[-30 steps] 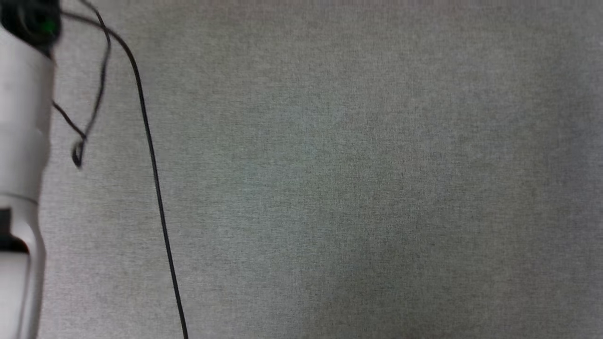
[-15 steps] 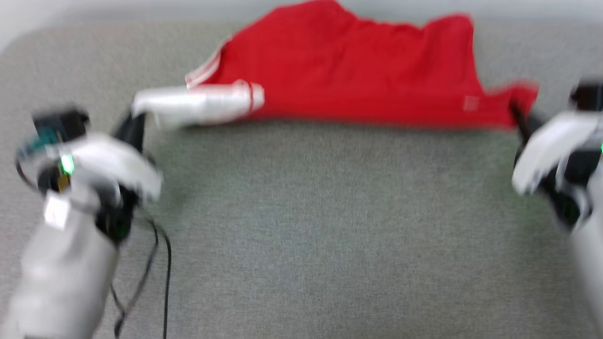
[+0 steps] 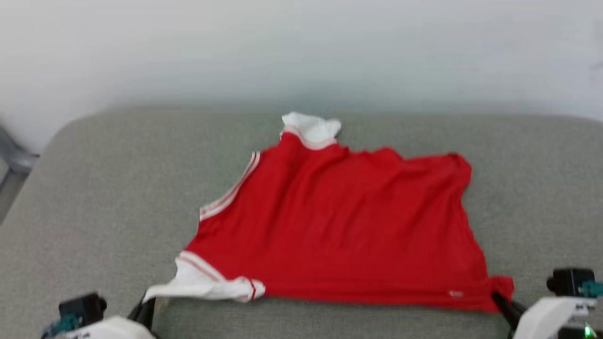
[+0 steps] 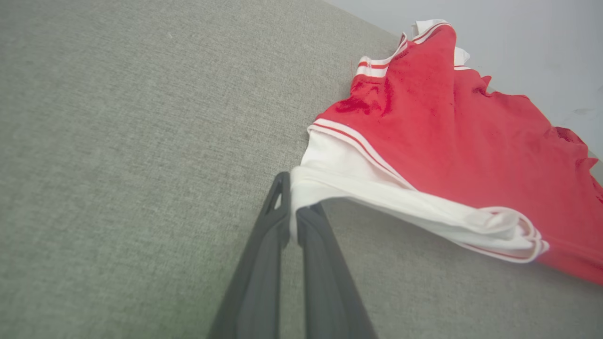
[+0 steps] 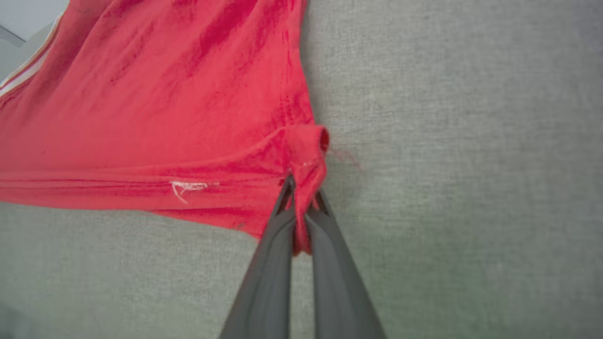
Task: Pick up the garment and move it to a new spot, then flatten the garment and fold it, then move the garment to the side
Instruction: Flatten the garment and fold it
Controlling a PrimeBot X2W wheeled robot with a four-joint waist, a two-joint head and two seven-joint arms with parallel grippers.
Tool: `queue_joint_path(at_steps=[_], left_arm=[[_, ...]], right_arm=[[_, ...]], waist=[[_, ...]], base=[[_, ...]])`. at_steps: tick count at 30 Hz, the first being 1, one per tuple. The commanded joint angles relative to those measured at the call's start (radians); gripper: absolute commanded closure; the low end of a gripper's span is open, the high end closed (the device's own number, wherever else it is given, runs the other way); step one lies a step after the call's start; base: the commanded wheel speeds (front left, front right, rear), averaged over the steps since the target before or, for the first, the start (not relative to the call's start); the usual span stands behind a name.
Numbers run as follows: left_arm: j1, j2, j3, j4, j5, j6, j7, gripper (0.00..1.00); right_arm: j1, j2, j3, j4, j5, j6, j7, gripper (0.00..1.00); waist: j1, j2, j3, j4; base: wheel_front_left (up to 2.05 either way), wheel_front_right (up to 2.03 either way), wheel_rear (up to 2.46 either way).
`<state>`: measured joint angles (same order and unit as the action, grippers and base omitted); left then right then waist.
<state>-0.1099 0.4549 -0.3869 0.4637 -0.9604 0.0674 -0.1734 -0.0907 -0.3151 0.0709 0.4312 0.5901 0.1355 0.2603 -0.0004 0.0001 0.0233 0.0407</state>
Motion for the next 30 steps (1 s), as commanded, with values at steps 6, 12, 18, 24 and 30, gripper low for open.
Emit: queue_joint_path(at_steps=[6, 12, 18, 24, 30], left_arm=[[0.242, 0.059, 0.043, -0.207, -0.052, 0.131, 0.043, 1.00], [0.358, 0.080, 0.048, -0.352, -0.074, 0.195, 0.075, 1.00], [0.279, 0.099, -0.003, -0.472, -0.016, 0.203, 0.118, 1.00], [0.130, 0.081, -0.040, -0.444, 0.026, 0.171, 0.148, 1.00], [-0.015, 0.046, -0.060, -0.338, 0.031, 0.116, 0.169, 1.00]], right_arm=[[0.231, 0.025, -0.128, -0.168, -0.037, -0.010, 0.072, 1.00], [0.375, 0.105, -0.234, -0.325, -0.100, -0.010, 0.163, 1.00], [0.330, 0.167, -0.253, -0.479, -0.199, -0.006, 0.261, 1.00], [0.202, 0.169, -0.212, -0.484, -0.271, -0.006, 0.292, 1.00], [0.070, 0.147, -0.159, -0.402, -0.287, -0.006, 0.278, 1.00]], waist=[[0.0004, -0.0001, -0.070, 0.019], [0.0004, -0.0001, -0.081, 0.028], [0.0004, -0.0001, -0.055, 0.008], [0.0004, -0.0001, 0.019, -0.017], [0.0004, -0.0001, 0.130, -0.023]], base=[[0.00, 0.00, 0.00], [0.00, 0.00, 0.00], [0.00, 0.00, 0.00], [0.00, 0.00, 0.00], [0.00, 0.00, 0.00]])
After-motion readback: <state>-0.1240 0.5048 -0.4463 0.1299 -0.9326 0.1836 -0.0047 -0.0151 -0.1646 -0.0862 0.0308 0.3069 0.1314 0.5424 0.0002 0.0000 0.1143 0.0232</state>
